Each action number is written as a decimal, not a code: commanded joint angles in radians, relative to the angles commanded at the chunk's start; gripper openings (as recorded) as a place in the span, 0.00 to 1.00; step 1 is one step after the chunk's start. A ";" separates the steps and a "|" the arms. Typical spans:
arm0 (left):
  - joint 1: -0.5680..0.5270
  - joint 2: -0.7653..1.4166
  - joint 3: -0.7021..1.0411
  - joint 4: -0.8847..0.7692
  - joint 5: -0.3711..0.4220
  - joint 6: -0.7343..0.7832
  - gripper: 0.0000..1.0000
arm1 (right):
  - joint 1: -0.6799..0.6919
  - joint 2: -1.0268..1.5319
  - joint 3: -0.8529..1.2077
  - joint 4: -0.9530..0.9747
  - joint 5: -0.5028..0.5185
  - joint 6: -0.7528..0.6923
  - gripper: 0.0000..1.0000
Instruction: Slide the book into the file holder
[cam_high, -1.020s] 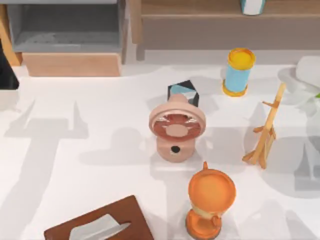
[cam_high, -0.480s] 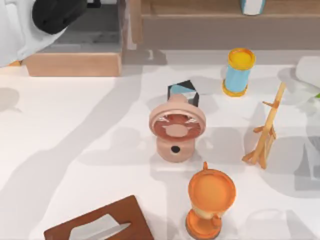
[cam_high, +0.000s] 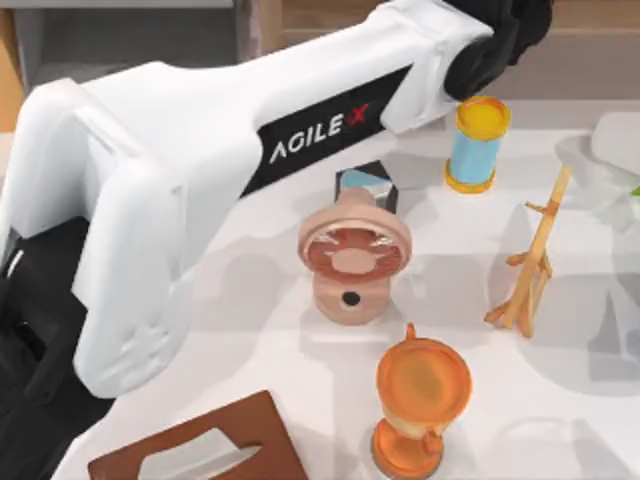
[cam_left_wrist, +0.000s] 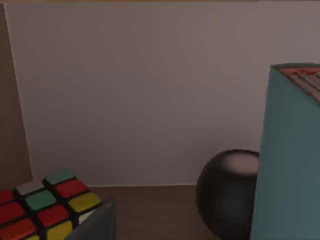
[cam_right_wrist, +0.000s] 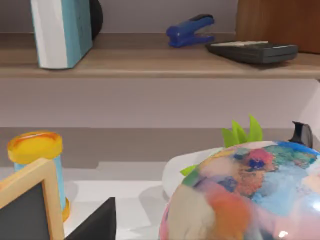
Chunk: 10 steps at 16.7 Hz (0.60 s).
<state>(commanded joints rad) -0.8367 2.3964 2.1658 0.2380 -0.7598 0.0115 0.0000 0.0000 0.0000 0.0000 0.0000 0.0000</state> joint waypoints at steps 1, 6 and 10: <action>-0.015 0.075 0.073 0.005 -0.020 -0.001 1.00 | 0.000 0.000 0.000 0.000 0.000 0.000 1.00; -0.059 0.324 0.318 0.021 -0.084 -0.002 1.00 | 0.000 0.000 0.000 0.000 0.000 0.000 1.00; -0.063 0.352 0.346 0.023 -0.091 -0.002 1.00 | 0.000 0.000 0.000 0.000 0.000 0.000 1.00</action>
<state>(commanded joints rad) -0.8993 2.7484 2.5119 0.2608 -0.8512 0.0095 0.0000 0.0000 0.0000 0.0000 0.0000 0.0000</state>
